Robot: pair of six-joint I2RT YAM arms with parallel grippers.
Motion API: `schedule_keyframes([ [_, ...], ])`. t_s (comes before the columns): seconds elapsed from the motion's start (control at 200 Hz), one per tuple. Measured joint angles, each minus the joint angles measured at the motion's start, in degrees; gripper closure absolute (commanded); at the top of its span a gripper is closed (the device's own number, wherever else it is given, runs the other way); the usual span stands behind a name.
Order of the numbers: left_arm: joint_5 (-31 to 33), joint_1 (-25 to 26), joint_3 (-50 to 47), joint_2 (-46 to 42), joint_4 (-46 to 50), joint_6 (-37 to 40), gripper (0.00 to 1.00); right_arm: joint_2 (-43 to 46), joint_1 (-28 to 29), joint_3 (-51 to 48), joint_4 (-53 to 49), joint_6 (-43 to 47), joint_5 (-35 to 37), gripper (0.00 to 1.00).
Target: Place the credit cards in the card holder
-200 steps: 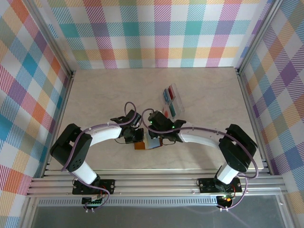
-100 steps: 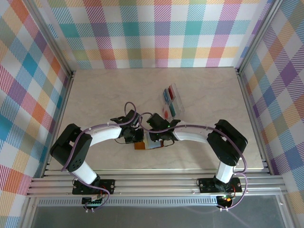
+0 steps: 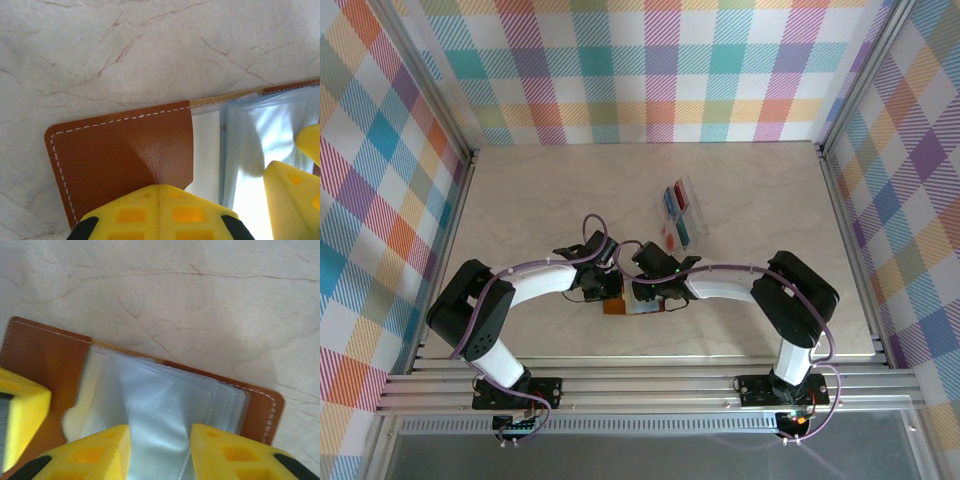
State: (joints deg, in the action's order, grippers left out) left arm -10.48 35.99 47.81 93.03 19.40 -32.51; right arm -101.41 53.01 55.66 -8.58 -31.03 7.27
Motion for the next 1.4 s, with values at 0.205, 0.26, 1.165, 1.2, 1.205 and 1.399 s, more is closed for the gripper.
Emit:
schedule_keyframes([
  [0.205,-0.1,0.0,0.0,0.2,0.0,-0.1,1.00,0.9,-0.2,-2.0,3.9,-1.3,-7.6,0.61],
  [0.26,-0.1,0.0,0.0,0.2,0.0,-0.2,1.00,1.1,-0.2,-2.6,4.6,-1.7,-9.1,0.61],
  [1.165,-1.9,0.0,0.4,1.4,-3.1,-1.1,1.00,5.6,-0.1,-5.8,3.6,-5.2,-10.7,0.50],
  [1.2,-1.9,0.0,0.4,1.4,-3.1,-1.1,1.00,5.4,-0.1,-5.0,2.8,-4.8,-10.1,0.49],
  [1.205,-1.9,0.0,0.4,1.4,-3.1,-1.1,1.00,5.4,-0.1,-4.9,2.6,-4.7,-10.1,0.48],
  [1.399,-2.5,0.0,0.4,1.4,-3.2,-1.3,1.00,5.3,-0.1,-2.0,0.3,-2.3,-9.0,0.44],
])
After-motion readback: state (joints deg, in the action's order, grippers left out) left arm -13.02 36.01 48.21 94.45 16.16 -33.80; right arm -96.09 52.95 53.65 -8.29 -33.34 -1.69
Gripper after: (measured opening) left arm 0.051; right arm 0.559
